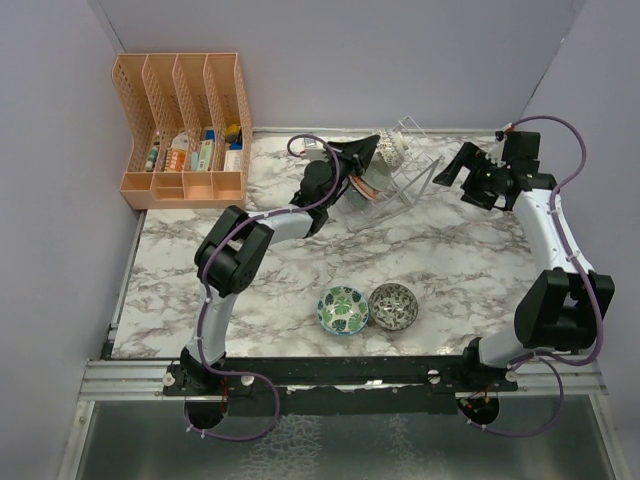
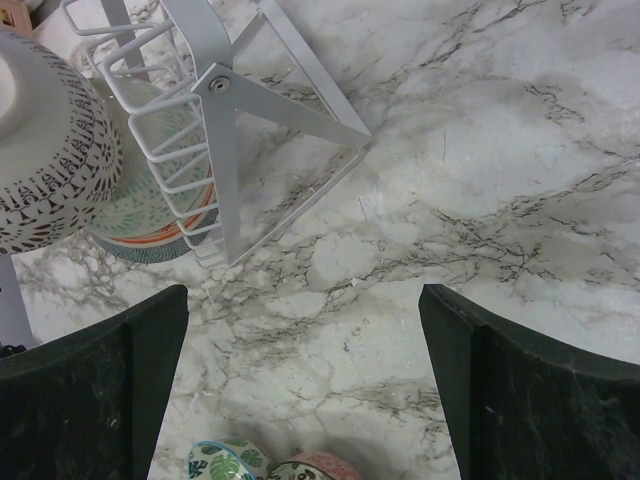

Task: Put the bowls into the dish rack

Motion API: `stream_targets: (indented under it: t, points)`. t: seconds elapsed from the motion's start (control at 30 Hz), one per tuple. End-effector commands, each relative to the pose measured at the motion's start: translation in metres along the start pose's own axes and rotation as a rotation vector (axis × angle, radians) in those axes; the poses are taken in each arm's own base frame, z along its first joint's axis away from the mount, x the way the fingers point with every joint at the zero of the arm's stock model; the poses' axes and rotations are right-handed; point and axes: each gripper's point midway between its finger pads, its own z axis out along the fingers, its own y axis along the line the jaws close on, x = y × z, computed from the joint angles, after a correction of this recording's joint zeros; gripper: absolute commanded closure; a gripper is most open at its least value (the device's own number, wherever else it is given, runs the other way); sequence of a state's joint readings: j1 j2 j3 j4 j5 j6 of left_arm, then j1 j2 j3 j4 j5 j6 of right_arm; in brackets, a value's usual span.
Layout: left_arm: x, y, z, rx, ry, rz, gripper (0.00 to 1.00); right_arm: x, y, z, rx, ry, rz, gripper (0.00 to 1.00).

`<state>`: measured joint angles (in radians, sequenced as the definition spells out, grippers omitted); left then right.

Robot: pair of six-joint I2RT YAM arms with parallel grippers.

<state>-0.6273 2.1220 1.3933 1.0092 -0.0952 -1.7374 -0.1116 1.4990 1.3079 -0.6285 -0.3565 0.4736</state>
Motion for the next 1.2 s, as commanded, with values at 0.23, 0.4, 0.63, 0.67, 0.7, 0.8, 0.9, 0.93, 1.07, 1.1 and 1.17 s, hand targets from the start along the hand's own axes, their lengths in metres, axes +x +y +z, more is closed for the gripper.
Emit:
stream_targets:
  t: [0.23,0.4,0.63,0.67,0.7,0.8,0.9,0.93,1.07,1.1,1.17]
  points:
    - [-0.012,-0.018,0.001,0.121,-0.031,-0.077,1.0,-0.009,-0.001,0.002,0.004,-0.014,-0.021,0.02]
    - [-0.013,-0.013,0.001,0.111,-0.038,-0.087,1.0,-0.008,-0.002,0.004,0.007,-0.011,-0.021,0.02]
    - [-0.018,-0.012,-0.002,0.099,-0.055,-0.085,1.0,-0.005,-0.003,0.006,0.003,-0.003,-0.018,0.02]
    - [-0.018,-0.011,-0.002,0.096,-0.056,-0.086,1.0,-0.005,-0.003,0.007,0.002,-0.003,-0.019,0.02]
    - [-0.018,-0.01,-0.003,0.094,-0.058,-0.086,1.0,-0.005,-0.003,0.007,0.002,-0.003,-0.019,0.02]
    - [-0.019,-0.006,-0.003,0.088,-0.062,-0.094,1.0,-0.004,-0.003,0.007,0.002,0.0,-0.019,0.02]
    - [-0.02,-0.003,-0.002,0.087,-0.064,-0.098,1.0,-0.004,-0.004,0.008,0.003,0.0,-0.019,0.02]
    - [-0.02,-0.003,-0.002,0.088,-0.063,-0.098,1.0,-0.003,-0.005,0.008,0.003,0.003,-0.017,0.02]
    - [-0.018,-0.002,0.0,0.078,-0.054,-0.096,0.99,-0.003,-0.005,0.009,0.003,0.002,-0.018,0.02]
    - [-0.018,-0.001,0.0,0.075,-0.053,-0.096,0.99,-0.003,-0.004,0.009,0.002,0.003,-0.017,0.02]
    - [-0.017,0.0,0.001,0.068,-0.047,-0.099,0.96,-0.004,-0.005,0.009,0.002,0.003,-0.019,0.02]
